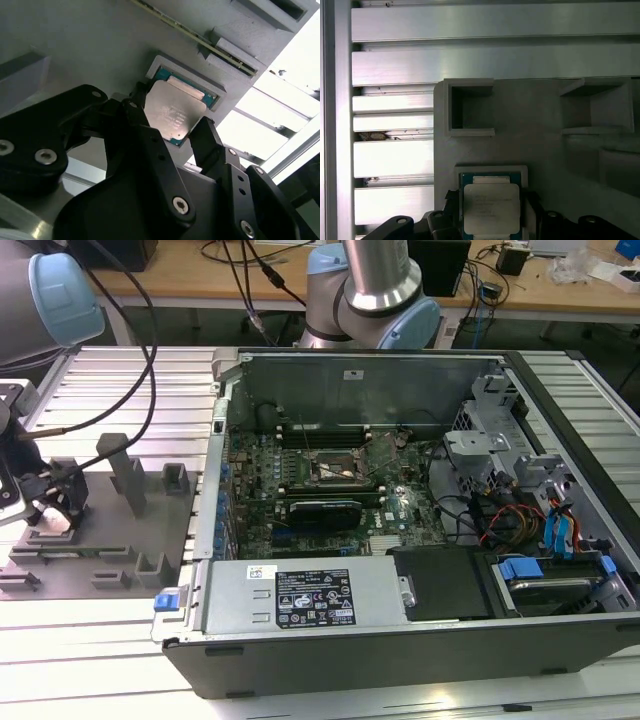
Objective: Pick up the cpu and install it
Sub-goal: 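Pick up the cpu and move it towards the insertion slot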
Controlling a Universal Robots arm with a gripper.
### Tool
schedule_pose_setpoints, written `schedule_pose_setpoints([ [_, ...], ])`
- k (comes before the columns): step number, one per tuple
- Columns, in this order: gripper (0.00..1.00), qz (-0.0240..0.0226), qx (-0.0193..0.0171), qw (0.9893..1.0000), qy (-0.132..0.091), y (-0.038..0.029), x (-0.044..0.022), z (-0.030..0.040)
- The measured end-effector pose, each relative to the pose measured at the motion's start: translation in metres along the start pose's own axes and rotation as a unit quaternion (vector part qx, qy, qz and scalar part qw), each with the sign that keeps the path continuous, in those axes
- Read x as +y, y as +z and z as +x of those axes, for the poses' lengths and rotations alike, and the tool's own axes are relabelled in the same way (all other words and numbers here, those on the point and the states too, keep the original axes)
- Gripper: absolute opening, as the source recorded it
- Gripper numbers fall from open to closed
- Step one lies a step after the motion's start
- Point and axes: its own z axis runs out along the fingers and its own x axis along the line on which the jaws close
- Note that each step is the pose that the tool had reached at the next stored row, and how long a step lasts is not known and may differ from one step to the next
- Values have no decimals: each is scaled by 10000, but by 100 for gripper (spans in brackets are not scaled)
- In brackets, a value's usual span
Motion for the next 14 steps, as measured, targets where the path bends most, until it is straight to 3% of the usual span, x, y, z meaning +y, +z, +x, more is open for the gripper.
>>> schedule_pose_setpoints([
  [1,62,0,0,10000,0,0,0,0],
  [11,62,0,0,10000,0,13,-1,0],
  [14,55,0,0,10000,0,13,-1,1],
])
